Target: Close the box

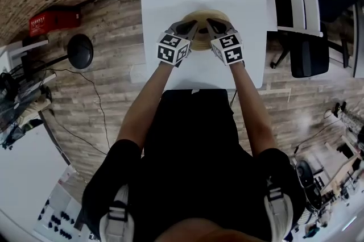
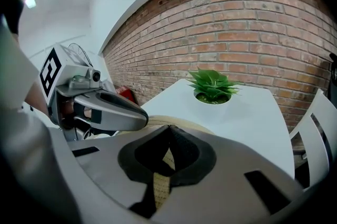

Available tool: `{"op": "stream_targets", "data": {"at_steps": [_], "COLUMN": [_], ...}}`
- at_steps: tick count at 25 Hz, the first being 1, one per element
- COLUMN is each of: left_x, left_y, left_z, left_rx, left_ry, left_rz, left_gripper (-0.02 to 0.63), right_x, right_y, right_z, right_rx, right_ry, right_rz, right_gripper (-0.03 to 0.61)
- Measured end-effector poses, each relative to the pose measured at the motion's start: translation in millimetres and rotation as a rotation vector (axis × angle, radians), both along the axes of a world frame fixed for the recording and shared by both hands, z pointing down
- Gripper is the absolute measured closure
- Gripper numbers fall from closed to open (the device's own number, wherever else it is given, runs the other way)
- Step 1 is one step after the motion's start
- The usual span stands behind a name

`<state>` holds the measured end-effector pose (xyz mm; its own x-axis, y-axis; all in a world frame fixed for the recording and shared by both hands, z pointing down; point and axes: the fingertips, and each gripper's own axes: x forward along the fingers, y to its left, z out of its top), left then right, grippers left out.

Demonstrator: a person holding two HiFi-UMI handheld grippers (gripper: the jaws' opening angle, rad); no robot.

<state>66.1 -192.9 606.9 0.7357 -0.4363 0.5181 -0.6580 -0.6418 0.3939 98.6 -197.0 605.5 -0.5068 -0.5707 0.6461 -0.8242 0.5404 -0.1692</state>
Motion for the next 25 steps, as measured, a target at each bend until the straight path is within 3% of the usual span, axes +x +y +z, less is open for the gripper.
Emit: {"op": "stream_targets", "data": {"at_steps": [12,20,25], "left_x": [7.3,-3.4,-2.7], "left_y": [-19.4,-28.5,-28.8], "left_z": [10.1,25.5,28.1], "left_rx": [-0.048,-0.114,-0.123], "left_ry": [-0.043,-0.143,-0.157], "left_rz": [0.037,-0.03,-0.017], "left_gripper": [0.586,0.588,0.588], "right_x": [-3.7,-8.7,-8.2], "right_y": [-27.4,-30.6,-31.8], "right_z": [12.1,17.8,20.7], "right_rx": [-0.034,-0.061,-0.072], "right_ry": [0.05,0.064,0.072], "right_rz": [0.012,0.013,0.023], "right_gripper": [0.581,0.581,0.581]}}
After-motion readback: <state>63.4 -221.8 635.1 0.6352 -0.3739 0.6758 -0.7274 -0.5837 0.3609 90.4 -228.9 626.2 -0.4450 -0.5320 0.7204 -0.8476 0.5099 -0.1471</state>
